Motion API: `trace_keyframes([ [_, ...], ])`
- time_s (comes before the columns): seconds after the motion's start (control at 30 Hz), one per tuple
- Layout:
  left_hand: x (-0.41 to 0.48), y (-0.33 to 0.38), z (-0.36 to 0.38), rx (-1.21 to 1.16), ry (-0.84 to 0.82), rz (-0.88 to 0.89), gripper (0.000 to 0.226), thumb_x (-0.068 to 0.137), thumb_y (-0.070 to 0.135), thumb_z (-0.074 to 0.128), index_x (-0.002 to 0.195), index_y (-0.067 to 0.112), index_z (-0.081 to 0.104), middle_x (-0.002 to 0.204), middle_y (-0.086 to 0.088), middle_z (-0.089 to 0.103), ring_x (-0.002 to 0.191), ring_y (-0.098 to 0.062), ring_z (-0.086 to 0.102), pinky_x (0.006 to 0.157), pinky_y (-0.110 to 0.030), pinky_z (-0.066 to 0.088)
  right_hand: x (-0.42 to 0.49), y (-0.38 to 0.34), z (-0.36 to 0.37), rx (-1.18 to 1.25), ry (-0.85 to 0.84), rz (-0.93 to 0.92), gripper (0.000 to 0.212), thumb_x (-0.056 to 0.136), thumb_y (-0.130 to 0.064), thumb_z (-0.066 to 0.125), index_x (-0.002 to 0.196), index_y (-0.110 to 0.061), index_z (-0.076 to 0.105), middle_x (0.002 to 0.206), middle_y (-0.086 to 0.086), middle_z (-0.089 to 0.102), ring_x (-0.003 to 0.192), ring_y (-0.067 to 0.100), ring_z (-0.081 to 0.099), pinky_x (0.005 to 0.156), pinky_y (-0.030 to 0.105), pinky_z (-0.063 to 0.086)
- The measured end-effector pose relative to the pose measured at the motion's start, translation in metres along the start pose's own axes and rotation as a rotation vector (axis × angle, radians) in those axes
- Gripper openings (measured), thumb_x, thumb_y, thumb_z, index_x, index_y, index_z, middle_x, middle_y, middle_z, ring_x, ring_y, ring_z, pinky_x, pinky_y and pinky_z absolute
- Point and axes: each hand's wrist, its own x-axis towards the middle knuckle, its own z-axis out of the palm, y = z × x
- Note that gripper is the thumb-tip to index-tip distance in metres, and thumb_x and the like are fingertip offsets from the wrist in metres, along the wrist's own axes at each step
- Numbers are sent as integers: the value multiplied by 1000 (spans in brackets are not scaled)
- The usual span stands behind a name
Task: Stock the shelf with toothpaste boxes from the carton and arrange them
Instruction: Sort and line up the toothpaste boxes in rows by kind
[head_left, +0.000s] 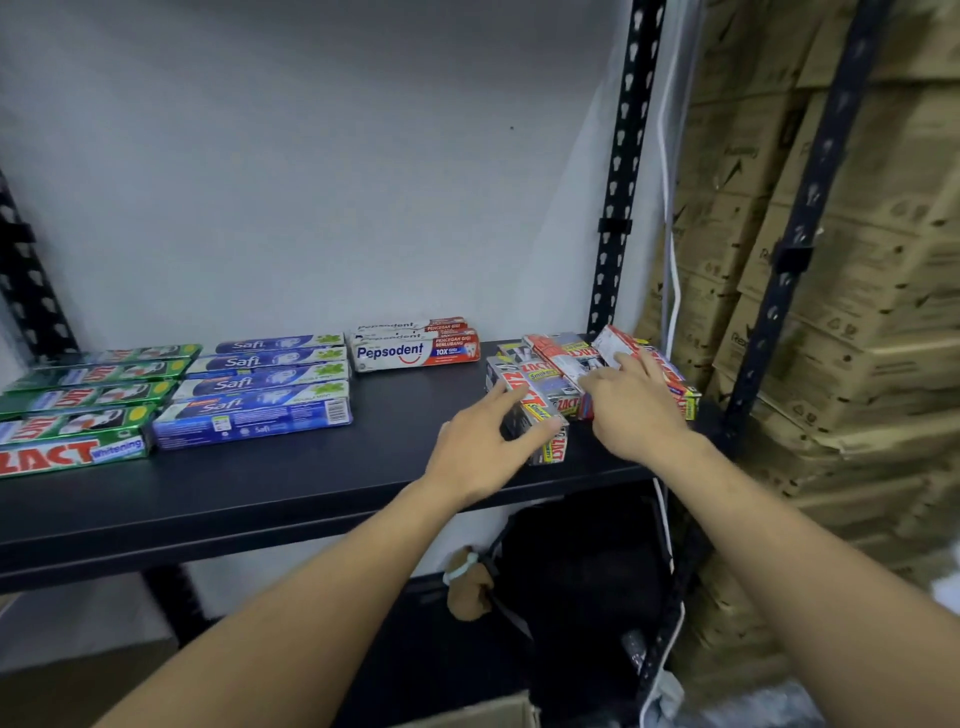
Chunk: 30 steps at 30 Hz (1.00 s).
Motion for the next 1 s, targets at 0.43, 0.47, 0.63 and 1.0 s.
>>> trace_keyframes([
  [0.43, 1, 1, -5, -25, -23, -31, 70, 87, 69, 55, 148, 36, 44, 159, 14, 30, 140, -14, 41, 114, -37, 35, -46, 9, 7, 145, 348, 97, 24, 88, -45, 61, 82, -22, 65, 89, -5, 61, 101, 23, 51, 90, 37, 34],
  [0.47, 2, 0, -5, -28, -29, -35, 70, 87, 69, 55, 147, 36, 44, 159, 14, 31, 139, -14, 43, 114, -37, 36, -50, 7, 7, 133, 362, 120, 24, 88, -45, 61, 81, -22, 64, 89, -6, 61, 99, 23, 50, 85, 38, 35],
  [0.63, 3, -1, -3, -63, -40, -44, 72, 85, 70, 57, 145, 34, 46, 152, 14, 43, 130, -13, 53, 110, -38, 42, -56, -7, 11, 373, 324, 223, 26, 89, -38, 66, 97, -15, 58, 102, 3, 54, 92, 27, 52, 70, 40, 49],
  [1.0, 0, -3, 1, -112, 2, -115, 96, 65, 89, 53, 143, 33, 50, 134, 11, 63, 123, -9, 59, 106, -39, 47, -52, -23, 11, 488, 208, 316, 48, 96, -24, 59, 141, -15, 49, 139, 9, 51, 121, 29, 54, 96, 43, 47],
])
